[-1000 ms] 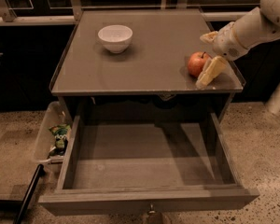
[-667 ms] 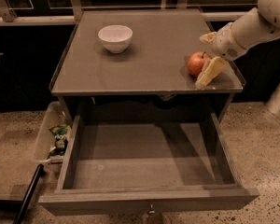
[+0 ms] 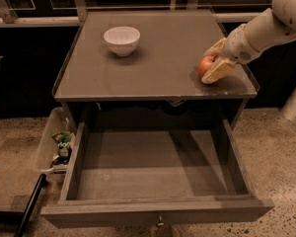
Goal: Place apple into top drawer
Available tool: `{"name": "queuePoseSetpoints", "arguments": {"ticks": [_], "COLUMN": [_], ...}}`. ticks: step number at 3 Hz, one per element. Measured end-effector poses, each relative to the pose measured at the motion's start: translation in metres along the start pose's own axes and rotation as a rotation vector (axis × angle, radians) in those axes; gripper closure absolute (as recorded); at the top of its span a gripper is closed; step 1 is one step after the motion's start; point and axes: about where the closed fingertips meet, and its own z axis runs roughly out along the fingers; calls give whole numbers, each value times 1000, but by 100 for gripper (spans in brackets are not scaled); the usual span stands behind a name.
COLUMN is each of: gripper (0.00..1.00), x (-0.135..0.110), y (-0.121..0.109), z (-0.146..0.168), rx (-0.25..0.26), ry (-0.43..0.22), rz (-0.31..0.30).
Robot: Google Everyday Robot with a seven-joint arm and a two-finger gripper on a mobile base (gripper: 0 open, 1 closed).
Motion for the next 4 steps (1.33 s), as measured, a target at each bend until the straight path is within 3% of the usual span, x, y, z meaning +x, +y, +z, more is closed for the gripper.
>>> {"name": "queuePoseSetpoints", "arguments": {"ticks": [2, 3, 4], "gripper": [89, 100, 100], "x": [0, 0, -2], "y": [0, 0, 23], "z": [0, 0, -9], "rx": [0, 0, -3], "ry": [0, 0, -12], "rz": [0, 0, -1]}}
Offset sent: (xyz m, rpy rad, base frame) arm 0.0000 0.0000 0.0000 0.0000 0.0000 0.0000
